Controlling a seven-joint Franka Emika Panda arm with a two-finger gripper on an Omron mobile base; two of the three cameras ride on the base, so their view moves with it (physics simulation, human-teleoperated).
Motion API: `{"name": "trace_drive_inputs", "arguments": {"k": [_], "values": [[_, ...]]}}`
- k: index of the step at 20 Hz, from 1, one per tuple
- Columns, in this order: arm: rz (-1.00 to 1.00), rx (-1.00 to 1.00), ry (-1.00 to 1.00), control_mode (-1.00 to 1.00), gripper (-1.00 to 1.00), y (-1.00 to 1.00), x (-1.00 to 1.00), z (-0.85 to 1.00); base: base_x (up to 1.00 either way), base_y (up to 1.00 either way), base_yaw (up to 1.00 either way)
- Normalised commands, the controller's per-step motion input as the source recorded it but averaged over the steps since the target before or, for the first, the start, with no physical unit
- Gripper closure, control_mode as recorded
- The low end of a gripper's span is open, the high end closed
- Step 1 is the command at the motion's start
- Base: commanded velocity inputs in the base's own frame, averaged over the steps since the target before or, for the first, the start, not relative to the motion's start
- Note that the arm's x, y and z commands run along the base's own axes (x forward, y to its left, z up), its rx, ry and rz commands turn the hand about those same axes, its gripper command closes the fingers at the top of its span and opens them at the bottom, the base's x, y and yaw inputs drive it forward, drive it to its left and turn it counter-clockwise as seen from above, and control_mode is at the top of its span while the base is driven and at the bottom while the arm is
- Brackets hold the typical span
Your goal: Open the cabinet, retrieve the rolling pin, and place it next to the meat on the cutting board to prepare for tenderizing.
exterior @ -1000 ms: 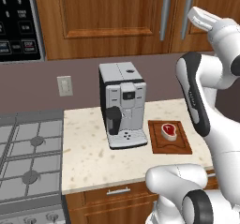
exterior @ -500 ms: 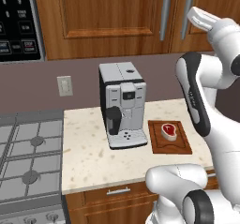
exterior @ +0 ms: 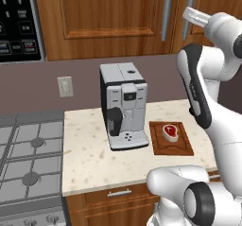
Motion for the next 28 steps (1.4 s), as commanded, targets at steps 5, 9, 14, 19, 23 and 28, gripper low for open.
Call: {"name": "trace_drive_inputs", "arguments": {"k": [5,9,14,19,23,28], "values": [[0.01,0.00,0.19,-1.00,-1.00,0.00,0.13,0.00,0.00,0.00,0.00],[0.02,0.00,0.14,-1.00,-1.00,0.00,0.10,0.05,0.00,0.00,0.00],[0.01,0.00,0.14,-1.00,-1.00,0.00,0.39,0.02,0.00,0.00,0.00],[0.01,-0.01,0.06,-1.00,-1.00,0.00,0.40,0.00,0.00,0.00,0.00],[0.02,-0.02,0.00,-1.00,-1.00,0.00,0.29,0.00,0.00,0.00,0.00],[0.03,-0.03,-0.02,-1.00,-1.00,0.00,0.08,0.00,0.00,0.00,0.00]]}}
